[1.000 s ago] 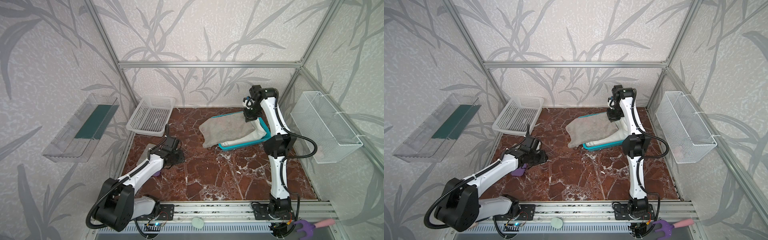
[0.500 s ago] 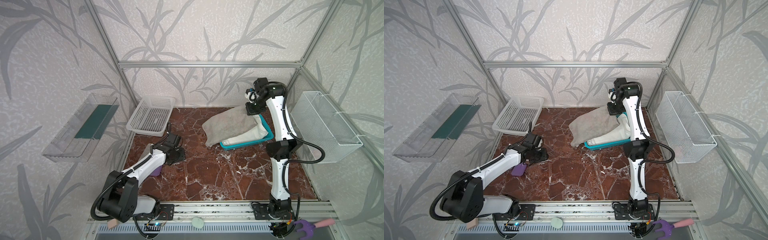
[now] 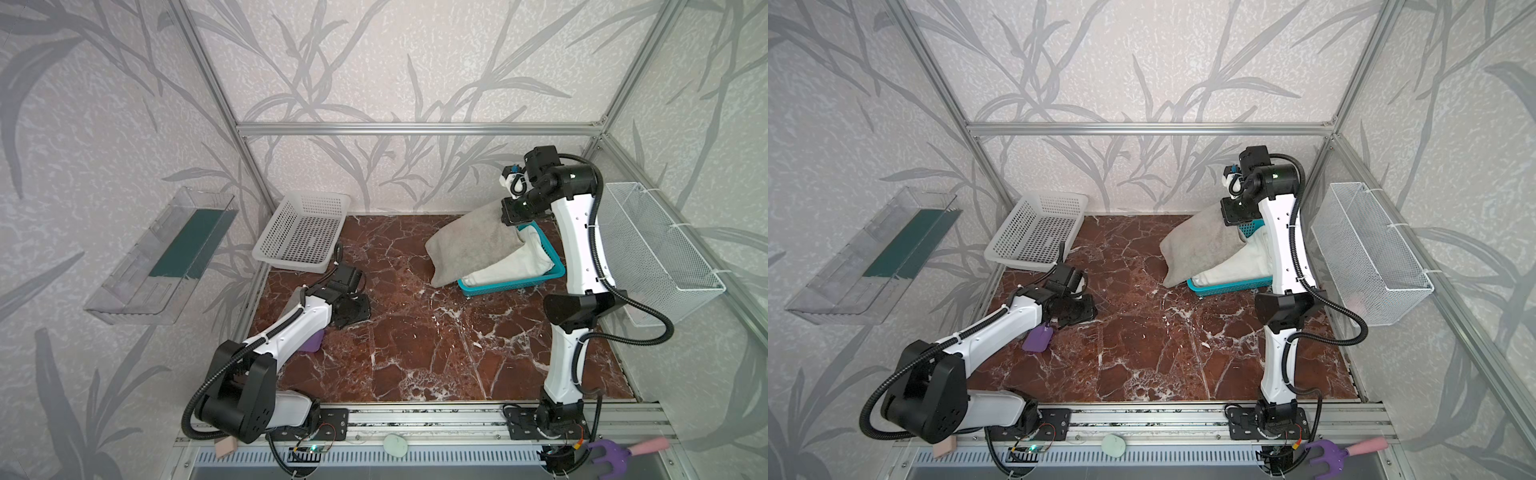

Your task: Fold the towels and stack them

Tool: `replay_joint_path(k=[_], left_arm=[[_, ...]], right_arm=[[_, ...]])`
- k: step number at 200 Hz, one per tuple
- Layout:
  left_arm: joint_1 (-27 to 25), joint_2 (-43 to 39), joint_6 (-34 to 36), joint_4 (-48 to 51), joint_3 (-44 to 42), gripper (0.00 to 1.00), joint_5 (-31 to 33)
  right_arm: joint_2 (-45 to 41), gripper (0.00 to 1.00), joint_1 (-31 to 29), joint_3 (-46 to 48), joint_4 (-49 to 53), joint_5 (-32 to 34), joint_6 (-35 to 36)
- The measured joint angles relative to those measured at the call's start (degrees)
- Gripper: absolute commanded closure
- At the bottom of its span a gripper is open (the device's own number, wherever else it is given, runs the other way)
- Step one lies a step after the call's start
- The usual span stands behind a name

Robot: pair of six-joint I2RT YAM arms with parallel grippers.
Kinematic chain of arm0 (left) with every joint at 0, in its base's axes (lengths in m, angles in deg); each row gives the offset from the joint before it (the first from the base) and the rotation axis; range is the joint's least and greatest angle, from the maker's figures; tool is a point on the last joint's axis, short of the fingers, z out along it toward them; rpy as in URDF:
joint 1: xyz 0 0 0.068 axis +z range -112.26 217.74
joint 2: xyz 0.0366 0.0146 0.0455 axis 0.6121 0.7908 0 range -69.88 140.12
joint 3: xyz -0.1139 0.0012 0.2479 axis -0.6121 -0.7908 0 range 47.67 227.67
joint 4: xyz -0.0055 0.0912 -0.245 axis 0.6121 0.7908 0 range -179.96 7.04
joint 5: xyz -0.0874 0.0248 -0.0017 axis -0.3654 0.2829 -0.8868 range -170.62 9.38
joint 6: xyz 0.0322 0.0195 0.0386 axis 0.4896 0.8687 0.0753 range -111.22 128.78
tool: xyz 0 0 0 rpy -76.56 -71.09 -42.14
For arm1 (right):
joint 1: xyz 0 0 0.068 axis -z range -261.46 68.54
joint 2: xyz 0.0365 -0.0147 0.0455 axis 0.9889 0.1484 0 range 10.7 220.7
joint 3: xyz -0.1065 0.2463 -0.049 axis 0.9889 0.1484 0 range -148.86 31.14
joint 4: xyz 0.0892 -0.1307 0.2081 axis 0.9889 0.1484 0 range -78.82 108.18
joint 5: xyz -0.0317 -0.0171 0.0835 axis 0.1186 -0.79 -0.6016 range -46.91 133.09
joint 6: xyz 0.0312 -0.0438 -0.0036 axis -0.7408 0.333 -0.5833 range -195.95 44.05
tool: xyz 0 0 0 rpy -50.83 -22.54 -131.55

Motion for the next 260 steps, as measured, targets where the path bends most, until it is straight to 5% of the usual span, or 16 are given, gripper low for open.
replay_joint_path(k=[95,129,182,229,246,260], left_arm=[[0.0,-5.4,-1.3,0.5,-1.2,0.61,-0.2],[0.0,-7.0,-2.0,0.3,-3.3,0.6,-0.2],[0.0,-6.0,-2.3,0.0,-5.2,0.6,-0.1],[0.0,-1.3,-2.2,-0.3,-4.9,0.6,0.1],[0.0,1.3,-2.1,-0.5,-3.7,0.6,-0.1],[0.0,2.9,-2.1,-0.9,-3.0,0.61,-0.3]], right_arm=[[-9.0,1.0,6.7,3.3,-3.6,-4.2,0.6],[-2.2,1.0,10.8,4.9,-5.4,-4.7,2.5],[21.7,1.0,12.0,-3.0,-6.7,1.5,7.1],[23.6,1.0,12.0,-2.4,-8.1,11.8,12.2],[23.6,0.86,12.0,-2.4,-8.2,15.1,12.7],[23.6,0.52,11.8,-2.4,-8.0,17.2,12.3]])
